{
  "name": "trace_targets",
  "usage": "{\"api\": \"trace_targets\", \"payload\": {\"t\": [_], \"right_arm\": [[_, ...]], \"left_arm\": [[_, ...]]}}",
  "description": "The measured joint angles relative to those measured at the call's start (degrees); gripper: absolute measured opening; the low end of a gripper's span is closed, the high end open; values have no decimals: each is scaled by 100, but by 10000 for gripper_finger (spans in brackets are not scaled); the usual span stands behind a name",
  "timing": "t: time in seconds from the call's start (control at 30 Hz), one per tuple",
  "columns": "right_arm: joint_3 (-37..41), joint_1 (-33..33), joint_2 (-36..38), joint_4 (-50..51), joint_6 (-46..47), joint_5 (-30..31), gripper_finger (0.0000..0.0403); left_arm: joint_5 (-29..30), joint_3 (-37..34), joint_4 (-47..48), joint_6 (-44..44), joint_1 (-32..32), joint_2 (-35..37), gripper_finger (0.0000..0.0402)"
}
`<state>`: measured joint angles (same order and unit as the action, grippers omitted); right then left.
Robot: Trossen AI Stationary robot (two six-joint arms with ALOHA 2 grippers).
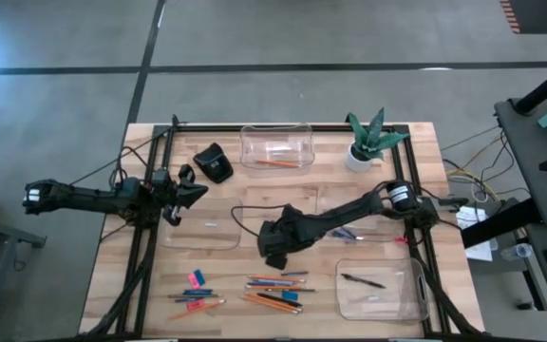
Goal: Sort crayons/erasers/pens/pencils in bins
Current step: Put the orange eraser into the middle left transparent bin
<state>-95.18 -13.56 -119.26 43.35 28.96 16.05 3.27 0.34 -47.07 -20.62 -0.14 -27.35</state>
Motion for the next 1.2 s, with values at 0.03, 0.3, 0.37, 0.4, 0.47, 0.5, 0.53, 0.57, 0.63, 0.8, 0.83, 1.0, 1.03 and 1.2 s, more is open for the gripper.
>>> {"api": "trace_targets", "payload": {"t": [0.03, 0.3, 0.37, 0.4, 0.47, 0.5, 0.53, 0.57, 0.63, 0.8, 0.83, 1.0, 1.03, 1.2], "right_arm": [[61, 0, 0, -23, -24, -1, 189], [330, 45, 2, -697, -363, -3, 189], [335, 88, 2, -699, -392, -3, 189], [338, 113, 2, -720, -419, -1, 189], [344, 156, 4, -825, -453, 0, 189], [344, 174, 4, -866, -455, -2, 189], [344, 195, -3, -887, -453, -3, 189], [344, 215, -11, -907, -441, -5, 189], [354, 250, -22, -920, -366, -118, 189], [370, 243, -135, -1079, -285, -319, 189], [370, 238, -146, -1110, -292, -352, 189], [357, 243, -287, -1169, -284, -437, 189], [357, 243, -305, -1179, -286, -438, 188], [349, 245, -352, -1235, -292, -540, 159]], "left_arm": [[0, 1, 2, 1, 0, 0, 0], [0, 0, 0, 2, 2, 0, 0], [0, 0, 2, 0, 2, 0, 0], [0, 1, 0, 1, 1, 0, 0], [0, 0, 2, 0, 1, 0, 0], [0, 1, 0, 0, 1, 0, 0], [0, 2, 0, 0, 2, 0, 0], [0, 2, 0, 1, 1, 0, 0], [0, 2, 0, 0, 1, 2, 0], [0, 1, -2, 1, 2, 0, 0], [2, 0, -2, 0, 2, -4, 0], [2, 0, -4, 2, 0, 4, 0], [2, 1, -4, 2, 2, 6, 0], [11, 0, -4, 2, 2, 0, 0]]}}
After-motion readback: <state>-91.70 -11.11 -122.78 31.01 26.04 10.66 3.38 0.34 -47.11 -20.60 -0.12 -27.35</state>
